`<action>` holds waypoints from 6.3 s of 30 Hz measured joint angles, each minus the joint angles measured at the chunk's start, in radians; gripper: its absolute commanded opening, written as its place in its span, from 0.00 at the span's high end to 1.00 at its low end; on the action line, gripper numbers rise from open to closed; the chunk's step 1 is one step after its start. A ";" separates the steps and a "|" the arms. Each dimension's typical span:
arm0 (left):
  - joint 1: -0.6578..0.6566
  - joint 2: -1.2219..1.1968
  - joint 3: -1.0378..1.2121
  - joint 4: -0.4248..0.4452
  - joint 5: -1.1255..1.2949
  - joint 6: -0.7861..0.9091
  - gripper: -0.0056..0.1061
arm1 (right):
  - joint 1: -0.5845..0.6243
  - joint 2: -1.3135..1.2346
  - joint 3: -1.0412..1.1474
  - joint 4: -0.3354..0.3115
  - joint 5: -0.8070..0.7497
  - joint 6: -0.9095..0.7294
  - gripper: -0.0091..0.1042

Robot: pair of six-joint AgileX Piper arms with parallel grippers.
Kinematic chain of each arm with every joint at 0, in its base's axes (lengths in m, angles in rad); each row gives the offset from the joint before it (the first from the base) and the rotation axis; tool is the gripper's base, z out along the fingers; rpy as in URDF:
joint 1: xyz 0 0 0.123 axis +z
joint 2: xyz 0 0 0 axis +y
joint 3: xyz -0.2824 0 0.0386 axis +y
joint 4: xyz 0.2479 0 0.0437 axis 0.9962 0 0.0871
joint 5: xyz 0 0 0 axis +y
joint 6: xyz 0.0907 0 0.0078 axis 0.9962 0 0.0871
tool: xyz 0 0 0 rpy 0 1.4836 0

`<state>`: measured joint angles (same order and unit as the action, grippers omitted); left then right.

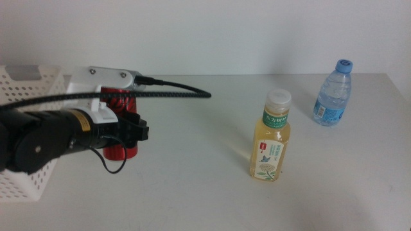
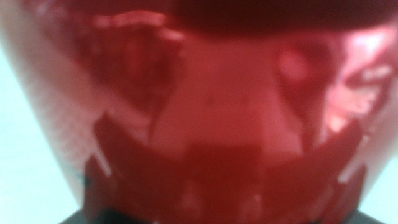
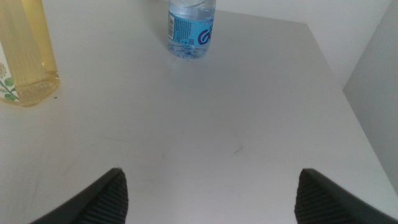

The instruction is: Use arms to grab the bottles and put them into the dustbin to the left of the table.

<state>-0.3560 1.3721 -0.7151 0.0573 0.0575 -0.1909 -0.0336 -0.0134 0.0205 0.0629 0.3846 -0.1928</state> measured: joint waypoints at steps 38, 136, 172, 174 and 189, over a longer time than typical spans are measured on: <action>0.670 0.324 -0.742 -0.069 1.020 0.450 0.96 | 0.000 0.000 0.000 0.000 0.000 0.000 0.15; -0.325 -0.542 0.288 -0.160 -0.003 0.386 0.28 | 0.000 0.000 0.000 0.000 0.000 0.000 0.15; -0.464 -0.087 0.297 -0.140 -0.536 0.216 0.28 | 0.000 0.000 0.000 0.000 0.000 0.000 0.15; -0.467 -0.041 0.256 -0.121 -0.538 0.191 0.28 | 0.000 0.000 0.000 0.000 0.000 0.000 0.15; -0.471 0.257 0.081 0.053 -0.715 -0.008 0.28 | 0.000 0.000 0.000 0.000 0.000 0.000 0.15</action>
<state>-0.8268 1.6287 -0.6343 0.1104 -0.6570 -0.1989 -0.0336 -0.0134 0.0205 0.0629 0.3846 -0.1928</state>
